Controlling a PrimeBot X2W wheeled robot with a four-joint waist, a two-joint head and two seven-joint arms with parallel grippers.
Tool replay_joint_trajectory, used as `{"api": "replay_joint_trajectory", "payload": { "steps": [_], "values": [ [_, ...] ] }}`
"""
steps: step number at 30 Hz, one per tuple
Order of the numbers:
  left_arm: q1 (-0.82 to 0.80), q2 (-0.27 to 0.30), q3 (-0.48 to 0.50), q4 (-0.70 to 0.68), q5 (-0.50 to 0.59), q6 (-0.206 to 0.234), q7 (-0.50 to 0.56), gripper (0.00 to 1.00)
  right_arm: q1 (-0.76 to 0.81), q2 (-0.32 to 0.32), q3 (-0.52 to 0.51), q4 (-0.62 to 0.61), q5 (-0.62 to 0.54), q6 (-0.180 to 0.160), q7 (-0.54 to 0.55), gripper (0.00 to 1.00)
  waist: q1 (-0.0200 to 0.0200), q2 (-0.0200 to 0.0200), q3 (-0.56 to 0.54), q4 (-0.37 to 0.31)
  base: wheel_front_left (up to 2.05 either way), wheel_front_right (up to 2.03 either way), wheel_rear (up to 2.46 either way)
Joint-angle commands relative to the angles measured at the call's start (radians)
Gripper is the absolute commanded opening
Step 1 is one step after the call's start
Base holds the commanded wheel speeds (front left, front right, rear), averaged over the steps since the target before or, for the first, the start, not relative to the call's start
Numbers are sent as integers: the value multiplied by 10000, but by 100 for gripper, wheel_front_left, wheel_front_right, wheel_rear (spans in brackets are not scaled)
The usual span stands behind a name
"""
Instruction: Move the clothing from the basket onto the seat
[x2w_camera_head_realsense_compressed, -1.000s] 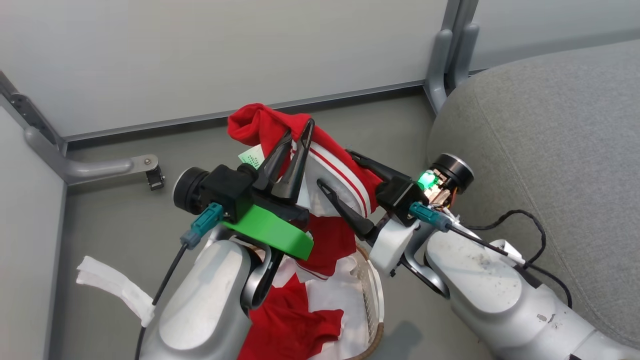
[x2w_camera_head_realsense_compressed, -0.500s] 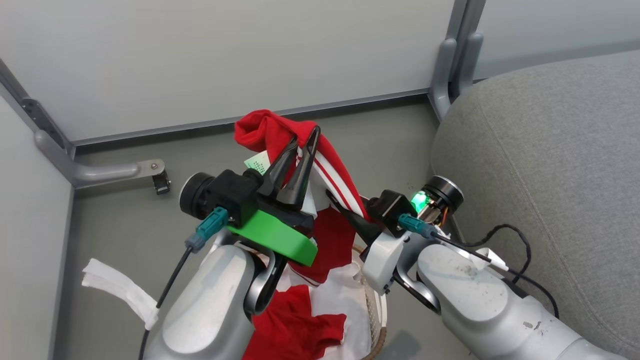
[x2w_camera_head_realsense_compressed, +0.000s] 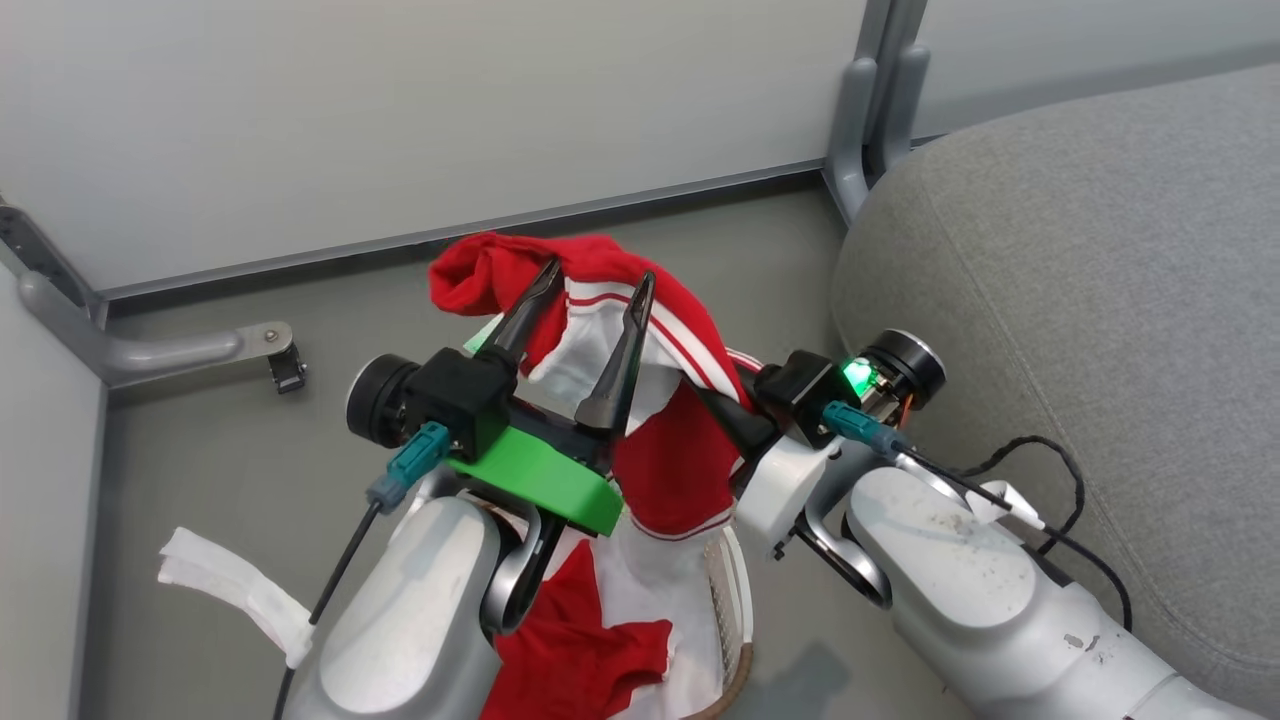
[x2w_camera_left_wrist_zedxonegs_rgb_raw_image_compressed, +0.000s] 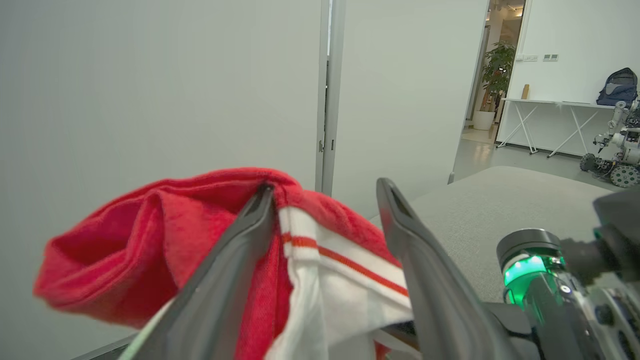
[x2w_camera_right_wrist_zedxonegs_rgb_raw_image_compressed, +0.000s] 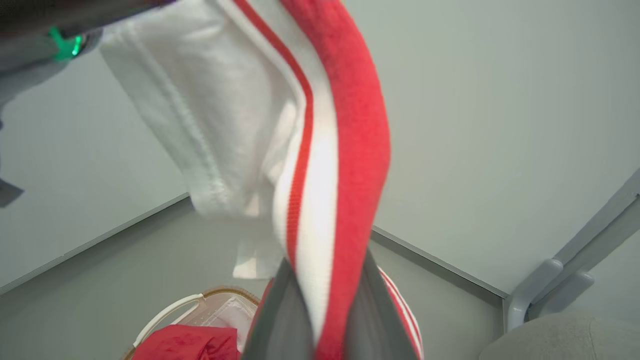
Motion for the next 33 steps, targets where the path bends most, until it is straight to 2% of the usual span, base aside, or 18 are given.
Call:
{"api": "replay_joint_trajectory", "payload": {
  "steps": [1, 7, 16, 26, 33],
  "values": [
    [36, 35, 6, 22, 118, 18, -2, 100, 131, -56, -149, -111, -70, -8, -18, 0, 0, 0, 154, -244, 0, 0, 0],
    [-1, 37, 8, 219, 289, -3, -2, 100, 229, -68, -668, -429, -177, -8, -20, 0, 0, 0, 493, -1009, 0, 0, 0],
    [44, 56, -127, 513, 376, -25, -1, 100, 485, -127, -2090, -914, -478, -10, -20, 0, 0, 0, 926, -2476, 0, 0, 0],
    [-161, 271, -265, 677, 319, -29, -1, 100, 836, 92, -2544, -1184, -599, -10, -20, 0, 0, 0, 1289, -4046, 0, 0, 0],
    [-640, 229, -1021, 991, 83, -30, 0, 100, 1152, 90, -3337, -1491, -817, -10, -20, 0, 0, 0, 1596, -4317, 0, 0, 0]
  ]
}}
